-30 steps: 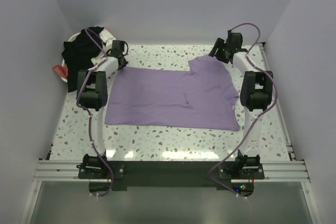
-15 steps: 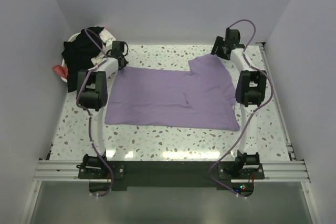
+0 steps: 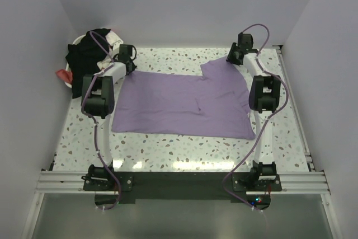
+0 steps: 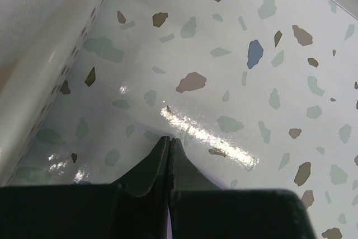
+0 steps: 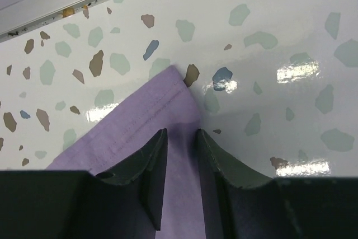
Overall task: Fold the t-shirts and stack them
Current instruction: Fold the tshirt
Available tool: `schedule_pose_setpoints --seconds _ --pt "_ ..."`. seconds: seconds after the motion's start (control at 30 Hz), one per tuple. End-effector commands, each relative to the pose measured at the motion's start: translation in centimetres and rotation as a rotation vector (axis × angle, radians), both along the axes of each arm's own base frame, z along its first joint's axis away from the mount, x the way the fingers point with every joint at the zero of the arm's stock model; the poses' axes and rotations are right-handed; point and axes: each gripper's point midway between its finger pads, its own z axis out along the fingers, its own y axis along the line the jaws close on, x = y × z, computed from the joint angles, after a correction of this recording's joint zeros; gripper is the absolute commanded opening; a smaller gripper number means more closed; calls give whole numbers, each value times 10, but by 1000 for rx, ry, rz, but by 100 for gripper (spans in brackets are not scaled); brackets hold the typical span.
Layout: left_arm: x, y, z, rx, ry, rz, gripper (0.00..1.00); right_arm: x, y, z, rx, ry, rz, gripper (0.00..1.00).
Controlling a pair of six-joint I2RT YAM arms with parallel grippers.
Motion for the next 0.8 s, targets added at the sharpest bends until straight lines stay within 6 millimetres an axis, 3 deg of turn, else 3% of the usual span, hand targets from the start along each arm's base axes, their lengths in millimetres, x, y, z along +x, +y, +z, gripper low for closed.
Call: schedule_pose_setpoints --seconds 0.0,0.13,0.3,0.47,0.5,0.77 --pt "-9 -7 -2 -22 18 -19 0 -7 2 -5 -6 28 -26 31" --pt "-9 -7 0 -22 16 -21 0 -11 -3 -5 -20 41 -52 19" --pt "-8 -7 6 -18 2 -24 0 -8 -4 15 -24 5 -68 1" --pt "-4 -6 17 -10 -20 -29 0 -7 -4 48 -24 -54 -51 0" --pt "-4 -6 18 -10 -23 -28 0 -6 -6 63 -32 -79 -58 0" --pt "-4 -2 36 -1 -50 -13 0 -19 -16 115 -61 -171 -79 0"
